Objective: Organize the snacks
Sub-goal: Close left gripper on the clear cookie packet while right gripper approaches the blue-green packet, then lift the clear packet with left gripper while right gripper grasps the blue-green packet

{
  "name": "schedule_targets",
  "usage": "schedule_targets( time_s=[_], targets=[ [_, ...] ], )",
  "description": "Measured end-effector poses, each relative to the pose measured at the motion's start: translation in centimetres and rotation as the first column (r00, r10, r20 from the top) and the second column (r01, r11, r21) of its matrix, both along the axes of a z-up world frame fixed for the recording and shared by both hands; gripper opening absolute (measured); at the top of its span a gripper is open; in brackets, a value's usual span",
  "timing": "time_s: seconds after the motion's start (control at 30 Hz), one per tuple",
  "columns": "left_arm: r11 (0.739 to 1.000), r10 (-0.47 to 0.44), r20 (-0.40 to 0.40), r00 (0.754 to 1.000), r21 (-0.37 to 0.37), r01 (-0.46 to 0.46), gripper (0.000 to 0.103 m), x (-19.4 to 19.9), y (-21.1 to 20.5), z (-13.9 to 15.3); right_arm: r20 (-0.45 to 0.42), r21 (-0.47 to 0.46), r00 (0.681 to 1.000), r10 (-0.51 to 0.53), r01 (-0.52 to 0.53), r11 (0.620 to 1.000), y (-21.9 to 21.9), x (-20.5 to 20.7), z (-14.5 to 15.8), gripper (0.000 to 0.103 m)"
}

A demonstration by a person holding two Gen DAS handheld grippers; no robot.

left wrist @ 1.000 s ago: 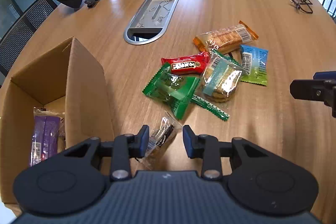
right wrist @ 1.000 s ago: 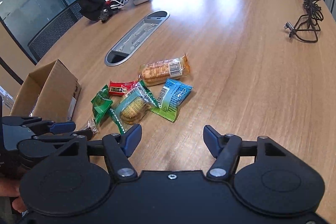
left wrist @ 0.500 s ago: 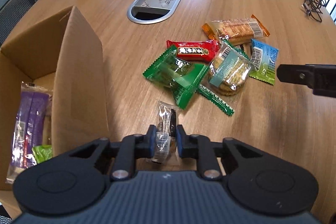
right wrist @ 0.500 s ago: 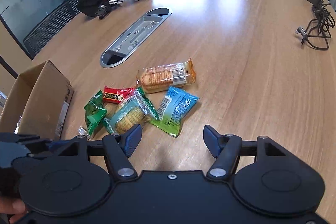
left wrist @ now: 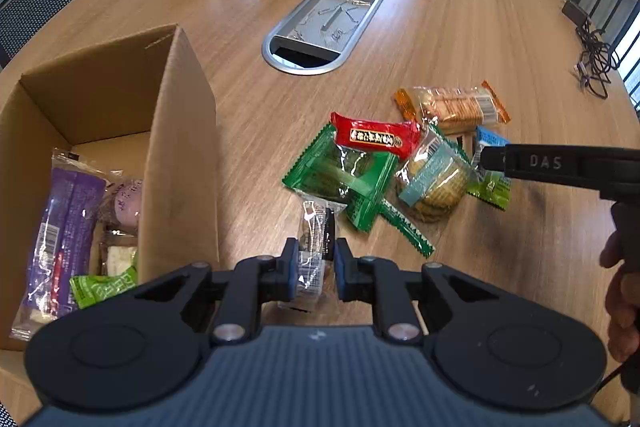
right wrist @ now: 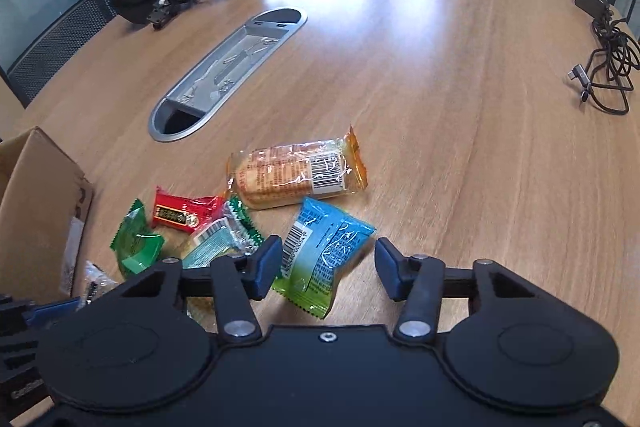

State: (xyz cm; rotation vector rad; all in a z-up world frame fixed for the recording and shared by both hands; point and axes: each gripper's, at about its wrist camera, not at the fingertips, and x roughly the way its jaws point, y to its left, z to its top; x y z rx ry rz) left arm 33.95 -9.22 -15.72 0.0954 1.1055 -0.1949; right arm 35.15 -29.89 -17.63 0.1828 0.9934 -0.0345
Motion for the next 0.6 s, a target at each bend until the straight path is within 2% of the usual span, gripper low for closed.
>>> schedule_targets(
  time_s=[0.33,0.6],
  targets=[
    [0.999,0.031,0.018,0.999,-0.045,-0.030,0.018,0.1,0.3,0.7,-0.014,-0.046,1.000,-0.005,0.004,0.999,0.6,1.6,-0.8,0.050],
    [0.998,0.029,0.027,0.999,-0.057,-0.028,0.018,-0.4,0.5,1.3,-0.038,-0.121,0.999,-0.002,-0.002,0.993,0.6,0.9,-0.6,0.051]
  ],
)
